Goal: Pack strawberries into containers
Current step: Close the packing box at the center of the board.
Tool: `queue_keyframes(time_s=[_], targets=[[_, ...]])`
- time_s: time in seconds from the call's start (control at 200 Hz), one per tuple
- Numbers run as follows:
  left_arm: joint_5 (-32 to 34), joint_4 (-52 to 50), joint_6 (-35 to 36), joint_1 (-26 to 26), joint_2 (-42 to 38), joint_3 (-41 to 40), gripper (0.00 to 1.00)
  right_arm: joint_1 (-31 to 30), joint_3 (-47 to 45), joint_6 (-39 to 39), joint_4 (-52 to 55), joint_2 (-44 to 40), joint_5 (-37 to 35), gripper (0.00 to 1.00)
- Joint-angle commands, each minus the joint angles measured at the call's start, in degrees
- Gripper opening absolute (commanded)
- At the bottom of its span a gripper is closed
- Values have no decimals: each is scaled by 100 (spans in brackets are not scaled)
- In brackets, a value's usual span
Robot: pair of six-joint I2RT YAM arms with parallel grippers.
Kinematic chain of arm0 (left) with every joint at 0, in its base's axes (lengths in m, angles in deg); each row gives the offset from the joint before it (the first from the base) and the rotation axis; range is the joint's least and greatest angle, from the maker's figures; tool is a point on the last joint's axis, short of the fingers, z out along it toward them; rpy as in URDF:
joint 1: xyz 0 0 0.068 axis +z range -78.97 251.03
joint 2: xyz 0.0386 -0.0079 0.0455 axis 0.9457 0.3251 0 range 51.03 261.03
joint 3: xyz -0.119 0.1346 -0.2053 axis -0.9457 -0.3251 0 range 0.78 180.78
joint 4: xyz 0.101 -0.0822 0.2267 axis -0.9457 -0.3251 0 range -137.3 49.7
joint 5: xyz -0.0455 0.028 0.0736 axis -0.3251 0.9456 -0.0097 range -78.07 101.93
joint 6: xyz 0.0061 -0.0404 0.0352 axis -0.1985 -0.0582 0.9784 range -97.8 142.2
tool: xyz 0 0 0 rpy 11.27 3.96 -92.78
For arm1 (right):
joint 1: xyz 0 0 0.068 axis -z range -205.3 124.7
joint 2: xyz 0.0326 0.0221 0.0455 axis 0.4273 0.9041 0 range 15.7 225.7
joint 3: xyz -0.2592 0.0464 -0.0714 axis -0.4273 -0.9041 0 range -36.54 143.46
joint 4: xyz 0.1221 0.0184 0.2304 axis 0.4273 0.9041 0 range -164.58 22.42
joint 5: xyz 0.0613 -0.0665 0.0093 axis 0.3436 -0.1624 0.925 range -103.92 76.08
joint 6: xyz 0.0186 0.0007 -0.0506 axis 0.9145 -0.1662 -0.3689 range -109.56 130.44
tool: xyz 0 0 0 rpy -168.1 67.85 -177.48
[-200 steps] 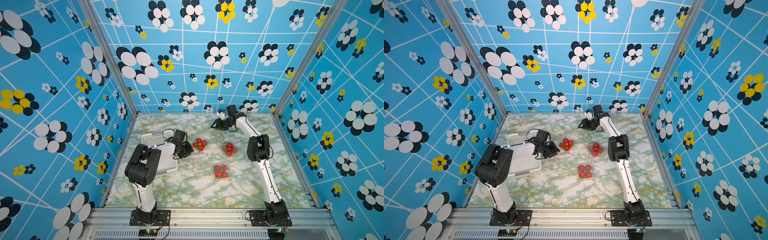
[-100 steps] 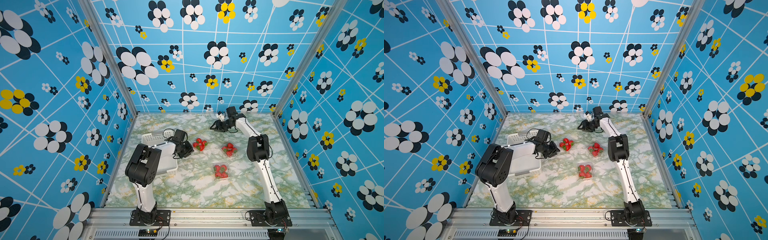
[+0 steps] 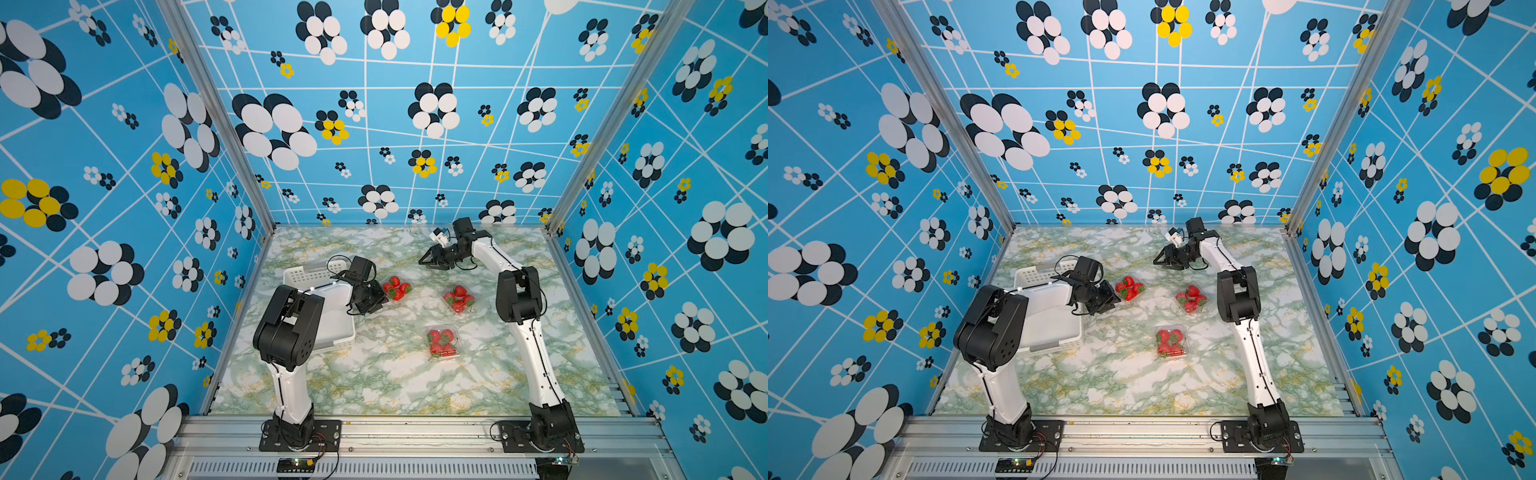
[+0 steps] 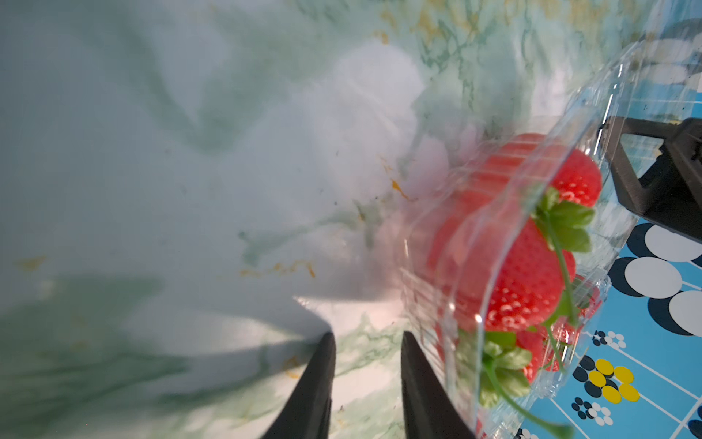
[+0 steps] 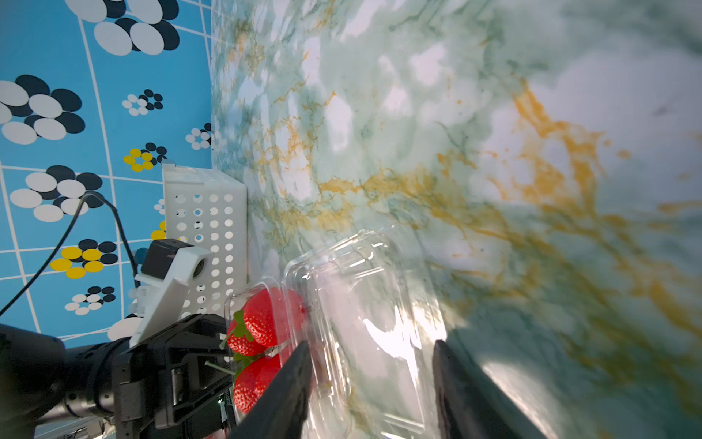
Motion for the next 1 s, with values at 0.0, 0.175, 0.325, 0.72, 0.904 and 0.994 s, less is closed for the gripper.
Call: queue_keyframes(time_s=[0.0,0.175,0.325,0.72,0.904,0.994], targets=[[274,-492,171,-20,350,-31,32,-66,-183,-148,143,-443,352,52],[291,-501,189,-13,325,-75,32,-66,-311,-241,171,-611,356,51],[282,-490,198,-15,333,-119,32,-74,-380,-289,162,-796,420,51],[291,-431,216,-15,367,-197,31,-188,-551,-492,347,-1090,1085,52],[308,-352,207,-3,360,-246,31,-291,-823,-518,221,-1295,1209,52],[309,-298,193,-5,351,-269,31,-329,-968,-498,105,-1444,1330,52]])
